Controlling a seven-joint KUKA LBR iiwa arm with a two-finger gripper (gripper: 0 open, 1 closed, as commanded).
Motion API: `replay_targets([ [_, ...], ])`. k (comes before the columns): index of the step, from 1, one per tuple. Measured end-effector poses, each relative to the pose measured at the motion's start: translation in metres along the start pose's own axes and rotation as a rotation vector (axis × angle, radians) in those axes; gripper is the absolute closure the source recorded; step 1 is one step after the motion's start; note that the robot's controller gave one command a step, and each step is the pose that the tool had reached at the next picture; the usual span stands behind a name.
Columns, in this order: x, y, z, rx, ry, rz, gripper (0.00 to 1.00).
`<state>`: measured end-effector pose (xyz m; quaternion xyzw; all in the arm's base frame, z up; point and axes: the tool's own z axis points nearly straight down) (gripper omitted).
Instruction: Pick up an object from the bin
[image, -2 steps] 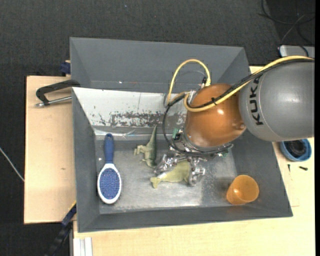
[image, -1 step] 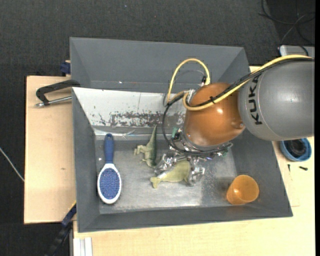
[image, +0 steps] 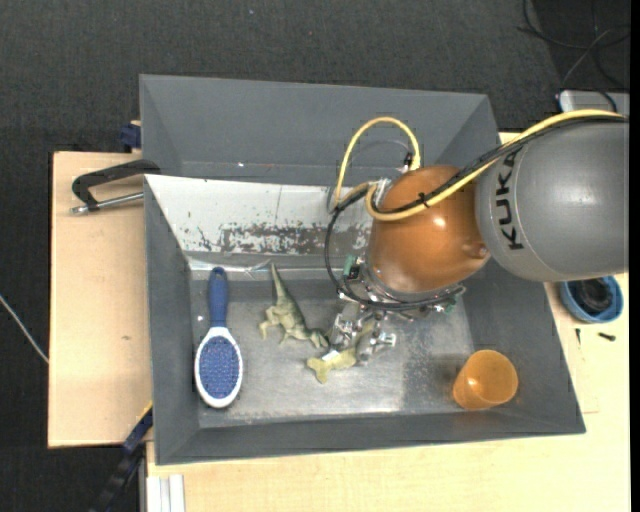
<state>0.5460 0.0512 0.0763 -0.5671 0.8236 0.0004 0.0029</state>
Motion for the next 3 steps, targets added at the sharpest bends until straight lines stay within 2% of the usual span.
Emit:
replay_targets([
  [1, -0.003, -0.003, -0.09, 0.009, -0.003, 0.003, 1.0],
  [3, -0.007, -0.004, -0.11, 0.002, 0.0, 0.008, 1.0],
])
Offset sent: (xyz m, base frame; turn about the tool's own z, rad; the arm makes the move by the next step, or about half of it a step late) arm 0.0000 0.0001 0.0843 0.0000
